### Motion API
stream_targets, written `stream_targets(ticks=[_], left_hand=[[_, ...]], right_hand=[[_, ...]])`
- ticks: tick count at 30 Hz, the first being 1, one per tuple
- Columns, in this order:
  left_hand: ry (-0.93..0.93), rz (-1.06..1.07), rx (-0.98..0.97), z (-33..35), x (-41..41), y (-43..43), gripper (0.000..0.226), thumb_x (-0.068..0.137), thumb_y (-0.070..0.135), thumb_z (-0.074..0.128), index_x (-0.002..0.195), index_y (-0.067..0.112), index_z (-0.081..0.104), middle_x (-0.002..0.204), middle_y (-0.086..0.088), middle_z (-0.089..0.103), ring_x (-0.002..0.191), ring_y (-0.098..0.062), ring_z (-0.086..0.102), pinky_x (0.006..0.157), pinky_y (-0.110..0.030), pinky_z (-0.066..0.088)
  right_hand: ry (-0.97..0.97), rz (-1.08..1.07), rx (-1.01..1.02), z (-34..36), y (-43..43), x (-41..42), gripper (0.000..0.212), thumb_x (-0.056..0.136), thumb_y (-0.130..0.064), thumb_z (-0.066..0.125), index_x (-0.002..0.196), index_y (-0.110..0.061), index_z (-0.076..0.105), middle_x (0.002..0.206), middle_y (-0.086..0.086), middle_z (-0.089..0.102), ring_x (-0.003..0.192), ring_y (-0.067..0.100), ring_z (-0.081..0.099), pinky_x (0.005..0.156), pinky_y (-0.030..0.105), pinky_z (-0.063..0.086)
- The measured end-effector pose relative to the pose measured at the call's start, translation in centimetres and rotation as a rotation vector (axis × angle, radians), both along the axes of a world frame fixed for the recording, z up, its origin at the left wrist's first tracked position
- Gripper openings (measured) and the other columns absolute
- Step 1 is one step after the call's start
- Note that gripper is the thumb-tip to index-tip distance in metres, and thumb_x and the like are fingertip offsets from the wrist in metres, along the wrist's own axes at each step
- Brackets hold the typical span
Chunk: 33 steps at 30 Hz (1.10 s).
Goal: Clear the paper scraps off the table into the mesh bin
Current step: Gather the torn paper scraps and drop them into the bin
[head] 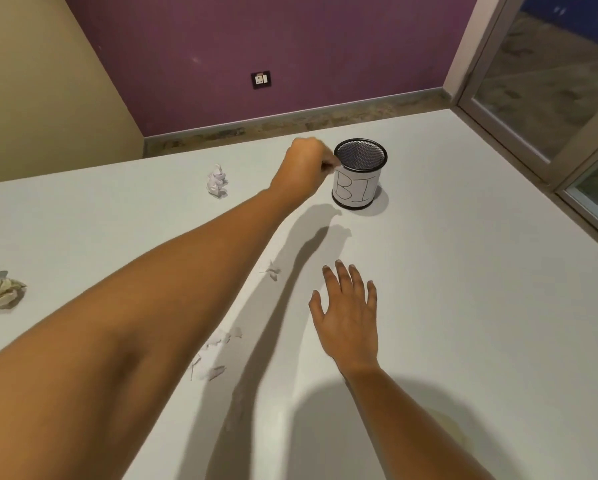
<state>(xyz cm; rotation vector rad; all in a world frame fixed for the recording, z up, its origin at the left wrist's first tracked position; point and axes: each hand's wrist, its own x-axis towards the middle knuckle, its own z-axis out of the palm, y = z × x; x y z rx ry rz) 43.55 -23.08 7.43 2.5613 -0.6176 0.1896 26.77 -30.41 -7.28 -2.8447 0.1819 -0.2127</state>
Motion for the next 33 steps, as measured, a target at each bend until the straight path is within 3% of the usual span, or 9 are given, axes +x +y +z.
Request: stream_targets(ticks=[6,10,12,15,18,21,26,29,33], left_hand=[[0.036,0.059,0.016,1.5,4.2,-3.4,0.027,0.090,0.001,0.047,0.107,0.003,0.068,0.101,-0.019,0.067,0.087,-0.018,0.055,0.083,-0.021,0.042],[0.068,0.015,0.093,1.6,4.7,-4.7,0.029,0.091,0.000,0.049,0.116,0.004,0.063,0.123,-0.016,0.062,0.115,-0.029,0.057,0.099,-0.032,0.045],[0.070,0.005,0.124,1.4,4.8,-4.9,0.030,0.089,-0.003,0.051,0.116,0.005,0.063,0.124,-0.016,0.062,0.118,-0.032,0.054,0.101,-0.039,0.045],[0.076,0.008,0.074,0.6,4.7,-4.1,0.032,0.088,-0.007,0.050,0.114,0.004,0.064,0.117,-0.016,0.064,0.111,-0.031,0.057,0.098,-0.035,0.047],[0.095,0.026,0.008,-0.4,3.8,-2.5,0.024,0.088,-0.007,0.047,0.097,0.005,0.066,0.097,-0.016,0.063,0.091,-0.030,0.055,0.087,-0.027,0.045],[0.084,0.082,-0.077,-2.0,1.8,-0.1,0.029,0.090,0.001,0.048,0.111,0.007,0.066,0.119,-0.011,0.067,0.110,-0.025,0.061,0.098,-0.034,0.047],[0.154,0.266,-0.119,-6.7,-3.5,6.0,0.029,0.090,0.006,0.047,0.111,0.010,0.067,0.118,-0.010,0.067,0.111,-0.025,0.062,0.097,-0.034,0.046],[0.173,0.380,-0.101,-9.5,-7.1,9.8,0.028,0.093,0.012,0.048,0.116,0.009,0.063,0.126,-0.011,0.062,0.119,-0.027,0.055,0.099,-0.035,0.041],[0.127,0.507,0.058,-11.9,-10.1,13.0,0.036,0.095,0.022,0.045,0.130,0.013,0.050,0.146,-0.011,0.040,0.136,-0.028,0.034,0.108,-0.048,0.029]], right_hand=[[0.025,0.014,0.021,-0.2,-0.1,0.2,0.049,0.094,-0.039,0.039,0.139,-0.021,0.041,0.150,0.002,0.038,0.141,0.022,0.031,0.116,0.047,0.020],[0.054,0.033,0.033,-0.2,-0.3,0.2,0.050,0.095,-0.039,0.036,0.142,-0.023,0.035,0.154,0.000,0.030,0.144,0.020,0.023,0.118,0.045,0.014],[0.060,0.040,0.032,-0.2,-0.3,0.2,0.050,0.095,-0.039,0.035,0.143,-0.023,0.033,0.155,0.000,0.028,0.145,0.020,0.021,0.118,0.045,0.013],[0.057,0.033,0.055,-0.1,-0.3,0.2,0.050,0.095,-0.039,0.034,0.142,-0.023,0.034,0.154,0.000,0.029,0.145,0.019,0.021,0.118,0.045,0.013],[0.041,0.026,0.042,-0.1,-0.2,0.1,0.049,0.095,-0.039,0.036,0.141,-0.023,0.037,0.152,0.001,0.033,0.143,0.020,0.025,0.117,0.045,0.017],[-0.002,-0.002,0.016,0.0,-0.1,0.0,0.047,0.092,-0.038,0.042,0.136,-0.021,0.045,0.147,0.003,0.043,0.139,0.022,0.035,0.114,0.047,0.025],[-0.073,-0.020,-0.033,-0.2,0.0,-0.1,0.045,0.089,-0.036,0.053,0.130,-0.018,0.054,0.139,0.005,0.053,0.131,0.024,0.047,0.108,0.049,0.035],[-0.090,-0.018,-0.055,-0.2,0.1,-0.1,0.045,0.088,-0.035,0.054,0.129,-0.017,0.055,0.138,0.006,0.054,0.130,0.024,0.048,0.107,0.049,0.036],[-0.052,0.004,-0.027,-0.1,0.0,-0.1,0.046,0.092,-0.036,0.047,0.133,-0.017,0.049,0.143,0.005,0.048,0.135,0.024,0.041,0.111,0.049,0.030]])
